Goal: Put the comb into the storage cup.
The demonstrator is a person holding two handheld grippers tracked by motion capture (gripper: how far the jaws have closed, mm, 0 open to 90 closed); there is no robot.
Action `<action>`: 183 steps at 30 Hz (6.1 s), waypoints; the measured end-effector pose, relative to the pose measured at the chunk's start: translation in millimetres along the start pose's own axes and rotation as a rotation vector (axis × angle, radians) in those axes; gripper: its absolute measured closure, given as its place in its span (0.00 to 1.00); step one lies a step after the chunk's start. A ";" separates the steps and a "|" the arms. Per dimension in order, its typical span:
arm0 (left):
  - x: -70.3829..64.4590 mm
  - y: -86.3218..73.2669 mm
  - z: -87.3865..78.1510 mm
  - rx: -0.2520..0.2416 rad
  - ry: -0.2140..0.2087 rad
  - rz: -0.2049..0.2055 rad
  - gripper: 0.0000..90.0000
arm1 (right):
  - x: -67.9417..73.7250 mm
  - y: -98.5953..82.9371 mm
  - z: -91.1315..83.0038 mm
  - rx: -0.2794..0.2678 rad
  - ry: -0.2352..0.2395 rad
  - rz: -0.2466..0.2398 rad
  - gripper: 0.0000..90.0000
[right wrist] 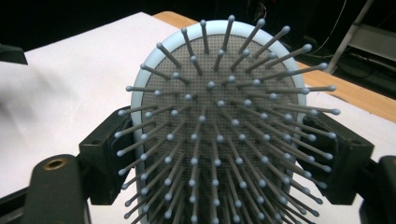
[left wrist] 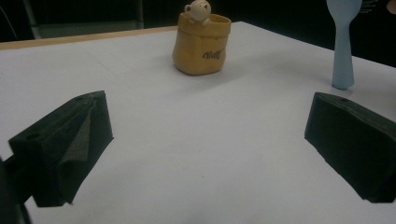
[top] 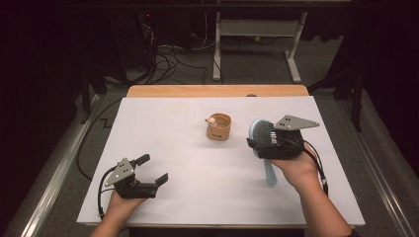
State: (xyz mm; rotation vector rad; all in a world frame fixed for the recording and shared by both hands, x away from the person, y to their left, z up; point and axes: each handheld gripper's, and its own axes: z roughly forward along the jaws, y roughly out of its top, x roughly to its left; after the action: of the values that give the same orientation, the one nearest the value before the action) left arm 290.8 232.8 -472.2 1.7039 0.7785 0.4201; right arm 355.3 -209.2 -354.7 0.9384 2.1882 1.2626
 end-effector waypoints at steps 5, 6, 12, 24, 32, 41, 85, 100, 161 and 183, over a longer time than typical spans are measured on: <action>0.8 0.0 -0.4 -0.001 -0.002 -0.001 0.02 | 1.2 -2.6 -0.9 -0.043 -0.005 0.002 0.23; 1.0 0.1 -0.5 0.000 0.000 0.000 0.02 | 1.2 -2.6 -0.9 -0.043 -0.005 0.002 0.23; 1.8 0.3 -1.1 -0.007 -0.003 -0.003 0.03 | 0.7 -6.5 -1.3 -0.087 -0.012 0.013 0.23; 1.9 0.7 -2.2 -0.015 0.005 0.001 0.03 | 0.5 -6.9 0.4 -0.169 -0.027 0.038 0.23; 2.1 0.7 -2.5 -0.015 0.002 -0.002 0.03 | 0.8 -4.9 2.6 -0.204 -0.026 0.048 0.23; 0.5 0.1 -2.1 -0.018 0.014 0.019 0.01 | 0.7 -1.4 5.6 -0.223 -0.029 0.055 0.23; -2.1 -3.0 -1.0 -0.016 -0.044 0.039 0.00 | 3.7 39.3 15.2 -0.323 -0.068 0.030 0.23; 0.4 -2.9 -1.5 -0.026 -0.039 0.035 0.00 | -1.4 60.9 14.0 -0.356 -0.087 0.039 0.22; 0.5 -1.4 -4.2 -0.020 -0.042 0.055 0.00 | 1.9 118.6 66.5 -0.448 -0.094 0.033 0.23; 1.1 -1.3 -5.8 -0.027 -0.038 0.052 0.00 | -0.7 117.2 101.2 -0.420 -0.104 0.051 0.22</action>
State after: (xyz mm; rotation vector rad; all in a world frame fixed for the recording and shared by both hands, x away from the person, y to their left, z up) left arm 287.5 237.9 -471.9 1.7048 0.6987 0.4311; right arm 462.0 -110.4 -301.3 0.8665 1.7323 1.5773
